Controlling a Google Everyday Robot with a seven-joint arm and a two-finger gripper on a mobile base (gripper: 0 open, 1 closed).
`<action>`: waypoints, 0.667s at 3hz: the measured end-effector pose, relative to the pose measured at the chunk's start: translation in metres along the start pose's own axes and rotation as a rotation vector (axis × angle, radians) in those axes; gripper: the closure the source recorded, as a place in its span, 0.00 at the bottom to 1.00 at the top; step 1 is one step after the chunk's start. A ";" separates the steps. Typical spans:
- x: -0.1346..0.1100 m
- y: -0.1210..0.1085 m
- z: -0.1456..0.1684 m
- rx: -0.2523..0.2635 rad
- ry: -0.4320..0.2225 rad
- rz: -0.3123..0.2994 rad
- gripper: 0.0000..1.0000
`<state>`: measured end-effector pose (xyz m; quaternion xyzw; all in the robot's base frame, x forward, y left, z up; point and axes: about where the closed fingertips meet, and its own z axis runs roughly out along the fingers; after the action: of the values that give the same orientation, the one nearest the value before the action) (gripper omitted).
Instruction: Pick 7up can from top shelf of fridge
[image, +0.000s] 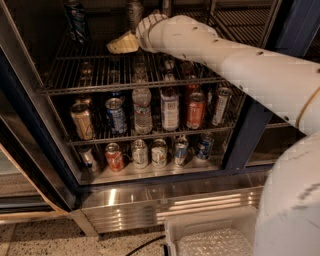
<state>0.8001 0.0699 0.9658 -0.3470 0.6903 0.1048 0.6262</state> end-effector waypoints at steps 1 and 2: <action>-0.005 -0.007 0.010 0.019 -0.029 0.091 0.00; -0.010 -0.008 0.016 0.022 -0.047 0.165 0.00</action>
Offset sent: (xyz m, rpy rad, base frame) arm 0.0249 0.0077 0.0116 0.2438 0.0867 -0.0587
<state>0.8172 0.0768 0.9739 -0.2795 0.7026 0.1566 0.6353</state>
